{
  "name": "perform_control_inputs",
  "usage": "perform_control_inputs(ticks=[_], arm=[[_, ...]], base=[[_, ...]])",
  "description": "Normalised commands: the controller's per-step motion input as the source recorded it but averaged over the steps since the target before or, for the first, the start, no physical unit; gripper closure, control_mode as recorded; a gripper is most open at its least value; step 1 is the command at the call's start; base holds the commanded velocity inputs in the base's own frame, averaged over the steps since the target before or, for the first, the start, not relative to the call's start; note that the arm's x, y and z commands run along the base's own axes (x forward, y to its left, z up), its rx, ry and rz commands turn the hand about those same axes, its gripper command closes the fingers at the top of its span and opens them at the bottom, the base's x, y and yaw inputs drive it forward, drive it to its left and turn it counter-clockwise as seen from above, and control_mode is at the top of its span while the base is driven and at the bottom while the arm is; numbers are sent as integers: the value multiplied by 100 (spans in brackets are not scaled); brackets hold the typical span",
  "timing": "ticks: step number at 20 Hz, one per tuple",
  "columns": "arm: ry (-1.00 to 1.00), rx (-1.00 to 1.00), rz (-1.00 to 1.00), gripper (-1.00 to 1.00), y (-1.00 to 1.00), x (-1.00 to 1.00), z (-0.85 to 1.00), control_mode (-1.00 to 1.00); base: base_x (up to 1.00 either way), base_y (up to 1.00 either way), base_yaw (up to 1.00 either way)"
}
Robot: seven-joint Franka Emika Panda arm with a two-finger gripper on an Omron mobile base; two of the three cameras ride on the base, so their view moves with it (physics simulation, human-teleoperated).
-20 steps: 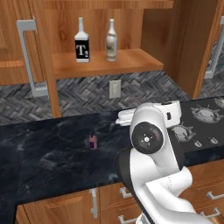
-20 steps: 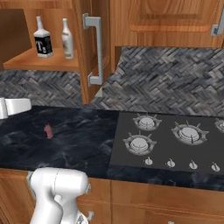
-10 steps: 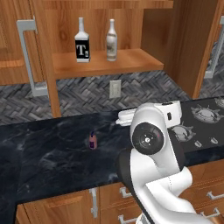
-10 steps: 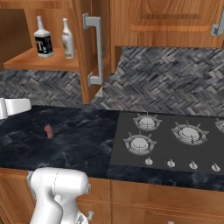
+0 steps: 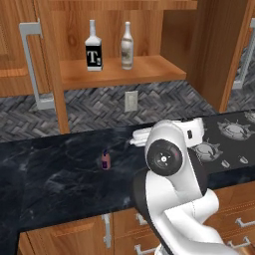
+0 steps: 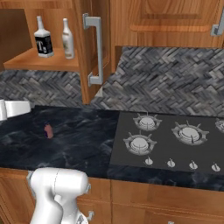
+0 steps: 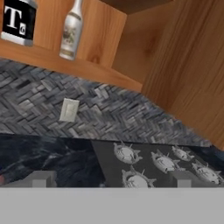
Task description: Sort all alcoholic drinks to one cabinet, and non-alcoholic drinks to the other.
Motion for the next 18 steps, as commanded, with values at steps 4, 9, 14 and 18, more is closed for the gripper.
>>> perform_control_inputs(ticks=[4, 9, 14, 18], arm=[[7, 0, 0, -100, 19, 0, -46, -100], [5, 0, 0, -100, 35, 2, -43, -100], [1, 0, 0, -100, 35, 3, -39, -100], [0, 1, 0, -100, 24, 0, -33, -100]], base=[[0, 0, 0], [0, 0, 0], [0, 0, 0], [0, 0, 0]])
